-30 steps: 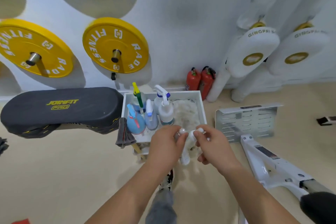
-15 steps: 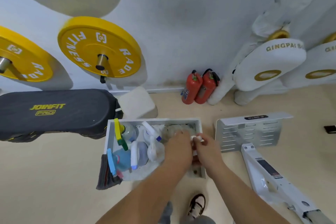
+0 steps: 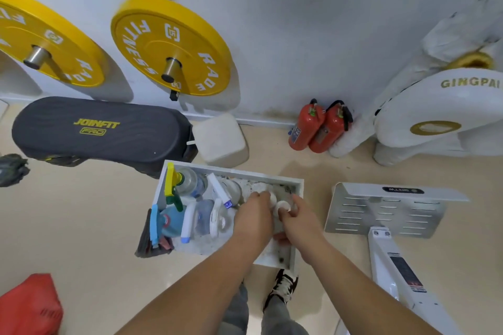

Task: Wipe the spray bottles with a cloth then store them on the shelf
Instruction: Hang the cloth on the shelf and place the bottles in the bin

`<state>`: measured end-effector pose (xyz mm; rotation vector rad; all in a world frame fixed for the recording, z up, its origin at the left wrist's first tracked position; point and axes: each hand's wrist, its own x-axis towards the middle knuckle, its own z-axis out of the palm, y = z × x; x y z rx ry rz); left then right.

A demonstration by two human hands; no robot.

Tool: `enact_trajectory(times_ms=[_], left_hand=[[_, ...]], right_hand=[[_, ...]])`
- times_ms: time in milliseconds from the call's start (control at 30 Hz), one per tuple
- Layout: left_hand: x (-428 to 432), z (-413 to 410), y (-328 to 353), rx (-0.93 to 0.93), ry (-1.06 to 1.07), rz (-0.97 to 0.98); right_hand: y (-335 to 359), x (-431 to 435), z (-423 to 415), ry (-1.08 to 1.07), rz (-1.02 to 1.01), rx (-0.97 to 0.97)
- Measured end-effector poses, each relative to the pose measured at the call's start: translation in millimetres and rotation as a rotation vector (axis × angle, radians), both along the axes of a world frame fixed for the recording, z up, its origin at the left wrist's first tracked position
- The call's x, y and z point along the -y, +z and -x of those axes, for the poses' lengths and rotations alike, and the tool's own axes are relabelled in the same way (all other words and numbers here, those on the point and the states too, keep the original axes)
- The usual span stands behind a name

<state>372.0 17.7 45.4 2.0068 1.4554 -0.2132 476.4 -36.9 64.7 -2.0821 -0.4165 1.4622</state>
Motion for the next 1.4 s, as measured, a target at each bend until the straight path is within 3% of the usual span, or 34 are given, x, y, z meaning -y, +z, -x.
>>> enact_trajectory(times_ms=[133, 467, 600, 667, 733, 833, 867, 933, 1100, 1233, 1333, 1400], left_hand=[[6.8, 4.0, 13.4, 0.045, 0.1, 0.02], [-2.3, 33.6, 89.4, 0.439, 0.302, -0.077], [-42.6, 70.7, 126.3, 0.566, 0.438, -0.221], [-70.7, 103.0, 135.7, 0.519, 0.528, -0.373], [-97.3, 138.7, 135.5, 0.35, 0.549, -0.4], [-113.3, 169.2, 116.0, 0.006, 0.415, -0.049], [-113.9, 172.6, 106.9, -0.031, 0.362, 0.075], [-112.4, 173.8, 90.5, 0.007, 0.281, 0.185], [-119.3, 174.0, 74.4, 0.028, 0.243, 0.139], [-136.6, 176.2, 74.1, 0.061, 0.209, 0.08], [-146.8, 186.1, 78.2, 0.067, 0.136, 0.066], [-147.0, 192.8, 80.6, 0.052, 0.058, 0.082]], right_hand=[[9.0, 12.0, -3.0, 0.01, -0.012, -0.053], [58.0, -10.2, -0.5, 0.089, -0.229, 0.092], [79.0, -32.8, 18.2, 0.159, -0.339, 0.142], [84.6, -47.7, 31.7, 0.24, -0.382, 0.218], [86.6, -64.7, 45.6, 0.352, -0.375, 0.288], [84.0, -88.2, 66.0, 0.532, -0.261, 0.346], [82.3, -95.5, 72.2, 0.601, -0.204, 0.362], [78.4, -107.5, 82.8, 0.719, -0.101, 0.397], [66.8, -119.1, 92.3, 0.812, 0.041, 0.489], [56.0, -126.9, 87.6, 0.749, 0.054, 0.398], [48.8, -134.7, 80.7, 0.535, 0.041, 0.307], [49.1, -139.4, 80.6, 0.328, 0.09, 0.135]])
